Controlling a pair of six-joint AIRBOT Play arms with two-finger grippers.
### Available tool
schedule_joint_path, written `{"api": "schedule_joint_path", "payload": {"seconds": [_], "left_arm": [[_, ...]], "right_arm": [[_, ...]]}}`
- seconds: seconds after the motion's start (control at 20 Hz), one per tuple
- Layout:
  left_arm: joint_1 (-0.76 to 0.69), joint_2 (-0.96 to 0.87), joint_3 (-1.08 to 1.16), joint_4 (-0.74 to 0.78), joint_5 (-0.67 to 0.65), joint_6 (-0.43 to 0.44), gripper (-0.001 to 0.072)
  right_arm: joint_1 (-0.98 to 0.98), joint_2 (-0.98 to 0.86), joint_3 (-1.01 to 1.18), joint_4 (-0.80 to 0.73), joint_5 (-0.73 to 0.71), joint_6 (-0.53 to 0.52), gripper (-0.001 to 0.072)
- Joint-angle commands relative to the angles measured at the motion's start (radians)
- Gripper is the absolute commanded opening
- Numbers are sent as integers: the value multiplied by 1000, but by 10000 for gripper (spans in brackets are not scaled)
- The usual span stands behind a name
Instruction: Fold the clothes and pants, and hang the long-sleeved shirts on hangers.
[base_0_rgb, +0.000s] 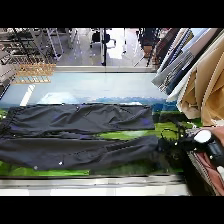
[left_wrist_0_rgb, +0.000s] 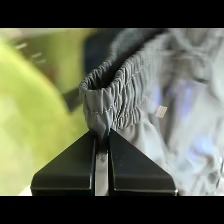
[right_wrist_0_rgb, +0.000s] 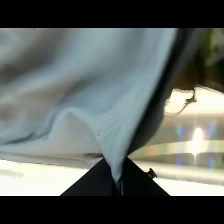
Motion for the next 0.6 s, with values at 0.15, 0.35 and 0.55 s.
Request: {"api": "schedule_joint_path", "payload": {"seconds": [0.15,0.35,0.55], "left_arm": [[-167,19,335,1,-18,-139,9],[-346,-38,446,8,272,-310,9],[-512,-145,446,-19,572,-373,13]], "right_arm": [[2,-219,339,-4,-174,18,18],[2,-562,616,10,-272,22,18],[27,-896,904,128,-288,44,23]]}}
